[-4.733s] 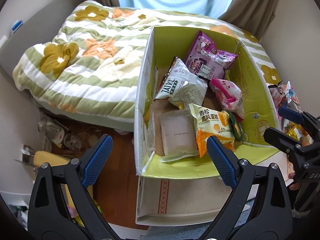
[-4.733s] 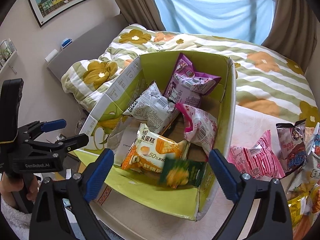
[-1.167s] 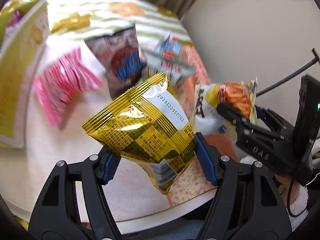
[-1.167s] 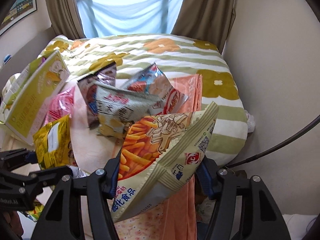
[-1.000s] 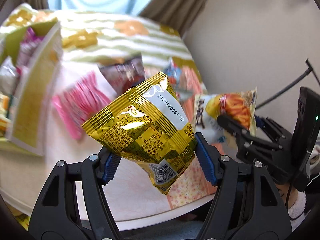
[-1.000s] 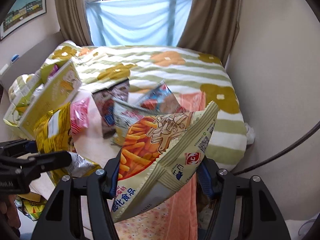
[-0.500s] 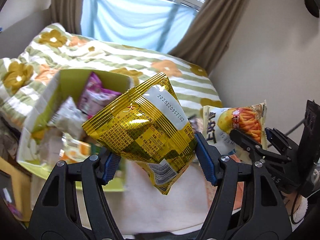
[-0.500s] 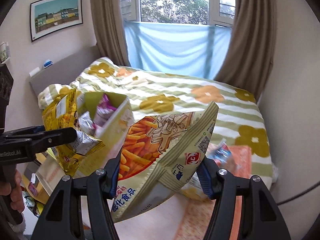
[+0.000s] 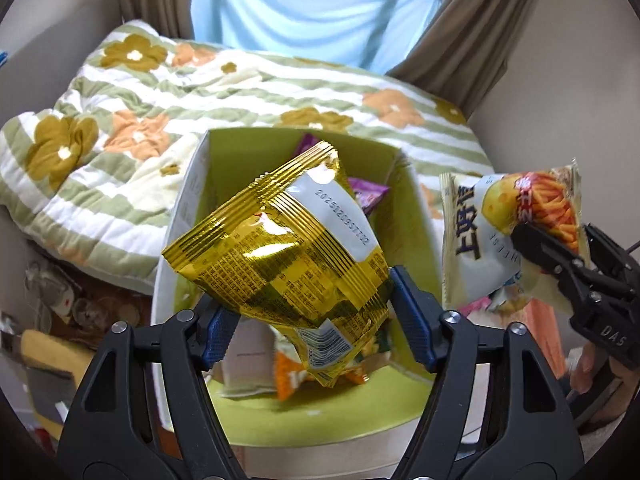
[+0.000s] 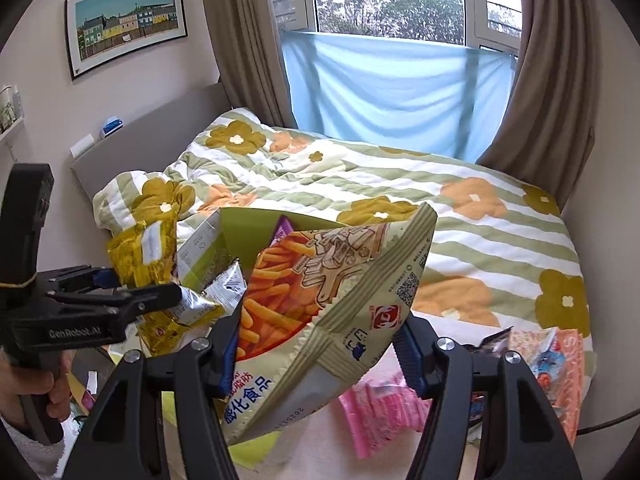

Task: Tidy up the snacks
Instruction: 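Carry both bags over the box and open both grippers to drop them, then move both grippers back toward the remaining snacks on the table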

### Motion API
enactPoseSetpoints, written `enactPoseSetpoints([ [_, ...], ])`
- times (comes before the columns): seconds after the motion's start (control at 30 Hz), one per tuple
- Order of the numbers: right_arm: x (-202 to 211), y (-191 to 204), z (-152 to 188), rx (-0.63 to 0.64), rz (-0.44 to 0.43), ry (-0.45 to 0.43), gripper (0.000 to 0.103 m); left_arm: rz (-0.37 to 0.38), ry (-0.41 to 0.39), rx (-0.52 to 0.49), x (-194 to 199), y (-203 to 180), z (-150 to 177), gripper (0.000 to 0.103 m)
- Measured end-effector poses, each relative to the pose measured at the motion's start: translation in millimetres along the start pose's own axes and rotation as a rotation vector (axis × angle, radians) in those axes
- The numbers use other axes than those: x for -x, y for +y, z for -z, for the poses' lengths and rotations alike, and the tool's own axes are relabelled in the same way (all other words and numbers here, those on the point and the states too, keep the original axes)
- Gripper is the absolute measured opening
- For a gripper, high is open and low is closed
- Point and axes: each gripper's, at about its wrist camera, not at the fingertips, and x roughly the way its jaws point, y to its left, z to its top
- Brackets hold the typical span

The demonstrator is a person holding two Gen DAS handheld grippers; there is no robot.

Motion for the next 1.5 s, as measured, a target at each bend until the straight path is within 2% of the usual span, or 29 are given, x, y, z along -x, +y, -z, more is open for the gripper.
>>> enactPoseSetpoints([
  [0.07,-8.2,7.2,-1.4,-0.02,0.004,0.016,0.059,-0.007,0.044,-0.008,-14.4,12.1,0.0,0.083],
  [0.1,-12.0,10.2,-1.9,-0.028,0.01,0.023,0.059,-0.017,0.063,-0.019,-20.3,17.9,0.6,0.094],
  [0.13,-16.3,14.3,-1.6,-0.035,0.018,0.032,0.059,-0.024,0.071,-0.026,-25.8,22.7,1.4,0.096],
  [0.27,-26.8,20.9,-1.2,-0.056,0.038,0.059,0.059,-0.039,0.105,-0.034,-38.4,41.6,7.1,0.096],
  [0.47,-33.1,25.6,4.2,-0.058,0.027,0.097,0.059,-0.06,0.072,-0.008,-18.7,49.0,20.7,0.096],
  [0.77,-40.9,33.2,-5.3,-0.044,-0.083,0.096,0.059,-0.106,0.026,0.003,4.6,43.7,26.3,0.096],
  [0.87,-47.8,37.2,-7.3,-0.04,-0.118,0.096,0.065,-0.11,0.013,0.011,8.6,42.5,28.2,0.096],
  [0.93,-51.9,38.0,-6.4,-0.047,-0.144,0.091,0.086,-0.115,0.011,0.01,10.8,42.3,29.7,0.096],
  [1.0,-50.8,38.3,-4.2,-0.049,-0.16,0.07,0.096,-0.122,0.013,0.011,11.7,43.2,32.7,0.096],
  [1.13,-38.3,29.5,4.8,-0.023,-0.139,0.011,0.096,-0.094,0.028,0.038,8.9,46.7,39.3,0.096],
  [1.27,-30.0,22.3,17.3,-0.052,-0.106,0.021,0.096,-0.074,0.044,0.027,4.4,43.3,40.9,0.096],
  [1.4,-25.4,20.8,24.6,-0.068,-0.1,0.045,0.096,-0.066,0.023,-0.008,8.4,36.0,40.4,0.096],
  [1.5,-18.3,19.8,30.1,-0.082,-0.062,0.058,0.096,-0.017,0.026,-0.026,8.7,28.4,35.4,0.096],
])
